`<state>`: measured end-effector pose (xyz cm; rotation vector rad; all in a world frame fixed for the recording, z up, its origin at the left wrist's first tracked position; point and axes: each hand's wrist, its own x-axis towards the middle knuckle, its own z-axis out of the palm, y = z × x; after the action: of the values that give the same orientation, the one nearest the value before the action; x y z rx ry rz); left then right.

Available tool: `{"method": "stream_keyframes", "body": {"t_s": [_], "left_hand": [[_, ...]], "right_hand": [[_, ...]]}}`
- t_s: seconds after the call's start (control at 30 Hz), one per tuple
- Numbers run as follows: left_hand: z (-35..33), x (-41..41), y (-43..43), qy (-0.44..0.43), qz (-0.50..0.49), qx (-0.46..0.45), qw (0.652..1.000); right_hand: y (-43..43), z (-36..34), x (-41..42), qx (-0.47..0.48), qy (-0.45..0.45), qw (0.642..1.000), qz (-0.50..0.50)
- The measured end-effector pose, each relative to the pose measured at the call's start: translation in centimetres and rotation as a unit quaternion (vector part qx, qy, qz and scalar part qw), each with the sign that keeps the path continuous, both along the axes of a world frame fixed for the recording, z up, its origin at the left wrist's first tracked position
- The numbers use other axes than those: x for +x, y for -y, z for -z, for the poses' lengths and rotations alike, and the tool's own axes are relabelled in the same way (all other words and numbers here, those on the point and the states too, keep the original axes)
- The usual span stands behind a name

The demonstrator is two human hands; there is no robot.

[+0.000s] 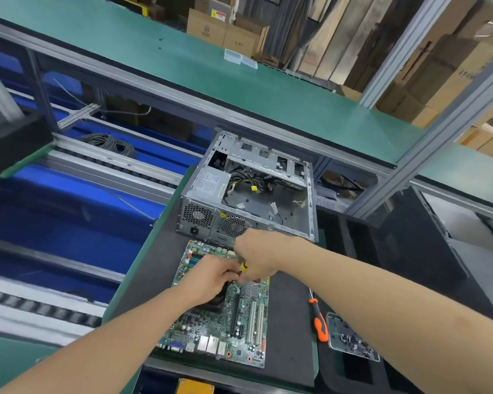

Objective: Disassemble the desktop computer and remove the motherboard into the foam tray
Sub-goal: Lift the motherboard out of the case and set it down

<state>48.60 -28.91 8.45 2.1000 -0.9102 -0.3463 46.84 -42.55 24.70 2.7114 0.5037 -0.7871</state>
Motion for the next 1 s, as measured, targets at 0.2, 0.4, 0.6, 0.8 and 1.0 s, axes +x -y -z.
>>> {"method": "stream_keyframes", "body": {"t_s": [0.2,0.4,0.6,0.8,1.0], "left_hand": [[0.1,0.2,-0.1,0.005,-0.008,-0.002,1.0],[0.1,0.1,-0.4,0.011,-0.014,-0.031,0.999],[0.0,0.3,-0.4,-0.038,-0.011,-0.011,0.999],[-0.1,0.3,-0.5,-0.021,0.02,0.01,1.0],[0.0,0.1,-0.2,-0.023,0.011,-0.006,1.0]], "right_hand": [[-1.7,-1.6,1.1,0.007,-0.085,0.954,0.287],[-2.5,-0.5,2.3,0.014,-0.188,0.913,0.361],[-0.7,0.4,1.5,-0.027,-0.01,0.999,0.042],[0.3,0.7,0.2,-0.025,0.039,0.98,-0.194],[-0.1,0.0,-0.4,0.058,0.004,0.997,0.052]]}}
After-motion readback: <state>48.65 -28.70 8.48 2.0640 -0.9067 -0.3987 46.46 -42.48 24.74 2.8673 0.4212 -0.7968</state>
